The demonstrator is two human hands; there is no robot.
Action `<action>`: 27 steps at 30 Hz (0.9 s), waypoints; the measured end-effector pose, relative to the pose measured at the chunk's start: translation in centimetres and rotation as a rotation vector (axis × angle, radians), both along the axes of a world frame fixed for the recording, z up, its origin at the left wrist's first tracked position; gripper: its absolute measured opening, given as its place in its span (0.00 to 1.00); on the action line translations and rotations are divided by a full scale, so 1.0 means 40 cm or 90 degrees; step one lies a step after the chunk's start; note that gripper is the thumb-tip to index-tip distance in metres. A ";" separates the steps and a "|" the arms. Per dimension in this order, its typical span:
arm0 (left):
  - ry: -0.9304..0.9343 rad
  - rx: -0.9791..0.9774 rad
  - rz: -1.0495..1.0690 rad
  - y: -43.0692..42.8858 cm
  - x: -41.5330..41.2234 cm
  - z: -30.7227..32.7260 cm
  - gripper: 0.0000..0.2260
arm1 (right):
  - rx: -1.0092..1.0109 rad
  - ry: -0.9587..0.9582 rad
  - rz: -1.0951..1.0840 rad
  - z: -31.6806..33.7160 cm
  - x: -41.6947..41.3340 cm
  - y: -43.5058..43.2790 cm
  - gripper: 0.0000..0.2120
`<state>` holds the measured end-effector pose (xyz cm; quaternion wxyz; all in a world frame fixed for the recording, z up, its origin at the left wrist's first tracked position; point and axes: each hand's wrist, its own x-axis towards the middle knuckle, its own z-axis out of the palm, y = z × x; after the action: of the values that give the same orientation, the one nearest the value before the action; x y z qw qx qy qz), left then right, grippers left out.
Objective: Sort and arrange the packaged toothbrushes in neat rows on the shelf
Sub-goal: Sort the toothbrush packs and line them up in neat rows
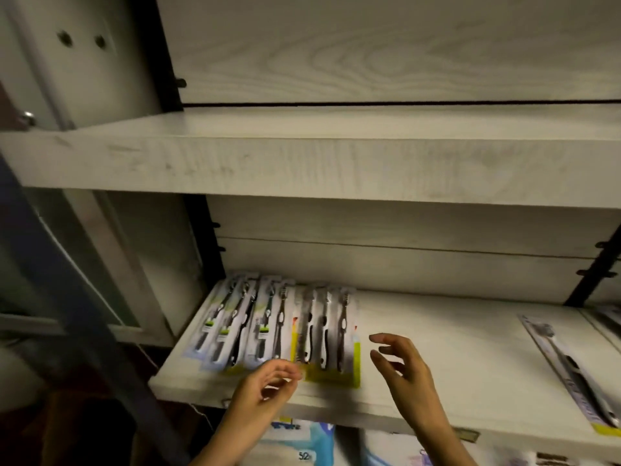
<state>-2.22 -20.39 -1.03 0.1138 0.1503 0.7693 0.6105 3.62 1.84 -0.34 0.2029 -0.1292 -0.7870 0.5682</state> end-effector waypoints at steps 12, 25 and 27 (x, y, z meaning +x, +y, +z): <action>0.026 -0.101 0.087 -0.182 -0.134 -0.051 0.08 | -0.010 -0.055 0.028 -0.016 -0.070 -0.167 0.11; 0.091 -0.517 0.181 -0.165 -0.322 -0.090 0.19 | -0.003 -0.057 0.086 0.028 -0.124 -0.251 0.11; 0.086 -0.555 0.169 -0.161 -0.331 -0.091 0.21 | 0.005 -0.056 0.086 0.038 -0.133 -0.257 0.11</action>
<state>-15.45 -26.82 -4.68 0.0368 0.0279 0.9726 0.2278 -1.70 -8.45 1.17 0.1296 -0.1001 -0.8045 0.5709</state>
